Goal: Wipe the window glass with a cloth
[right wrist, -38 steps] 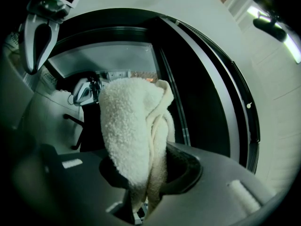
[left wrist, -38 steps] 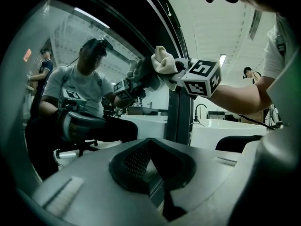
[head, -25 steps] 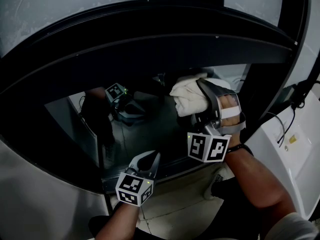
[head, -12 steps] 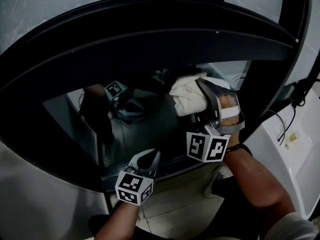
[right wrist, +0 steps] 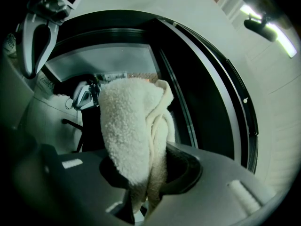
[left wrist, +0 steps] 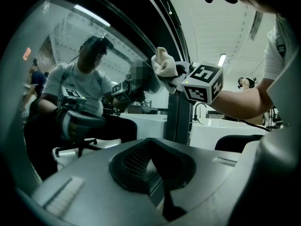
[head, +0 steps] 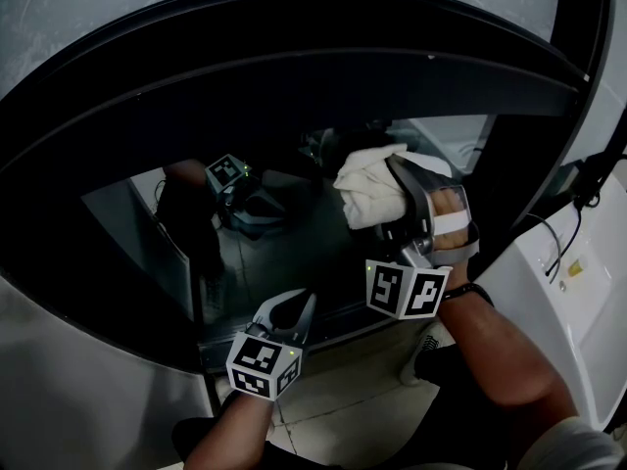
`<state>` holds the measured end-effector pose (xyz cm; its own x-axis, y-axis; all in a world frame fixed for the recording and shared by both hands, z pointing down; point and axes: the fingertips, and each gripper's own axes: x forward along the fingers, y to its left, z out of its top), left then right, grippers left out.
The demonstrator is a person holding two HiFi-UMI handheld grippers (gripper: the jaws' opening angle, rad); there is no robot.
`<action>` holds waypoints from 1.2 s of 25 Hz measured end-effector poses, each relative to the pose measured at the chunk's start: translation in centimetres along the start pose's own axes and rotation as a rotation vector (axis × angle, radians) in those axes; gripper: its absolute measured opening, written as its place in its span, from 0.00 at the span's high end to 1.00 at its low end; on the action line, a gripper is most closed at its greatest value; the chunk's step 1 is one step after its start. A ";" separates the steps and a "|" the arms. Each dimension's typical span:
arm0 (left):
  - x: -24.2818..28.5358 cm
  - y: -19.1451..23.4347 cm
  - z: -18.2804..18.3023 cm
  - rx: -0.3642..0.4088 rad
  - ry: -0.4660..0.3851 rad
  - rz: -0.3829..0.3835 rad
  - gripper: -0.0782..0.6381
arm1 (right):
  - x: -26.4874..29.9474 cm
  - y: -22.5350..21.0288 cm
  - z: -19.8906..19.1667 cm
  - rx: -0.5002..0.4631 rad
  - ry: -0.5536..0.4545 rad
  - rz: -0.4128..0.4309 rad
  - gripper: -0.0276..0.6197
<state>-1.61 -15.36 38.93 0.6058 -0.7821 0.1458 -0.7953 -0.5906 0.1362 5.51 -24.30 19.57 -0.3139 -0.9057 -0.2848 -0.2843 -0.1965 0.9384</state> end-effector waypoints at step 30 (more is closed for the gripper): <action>-0.6 0.1 0.5 0.001 0.003 0.001 0.87 | -0.8 1.7 0.0 0.005 0.011 0.022 0.80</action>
<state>-2.03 -15.02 38.38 0.6052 -0.7821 0.1486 -0.7959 -0.5901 0.1351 5.22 -23.92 21.41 -0.3103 -0.9138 -0.2622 -0.2819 -0.1750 0.9434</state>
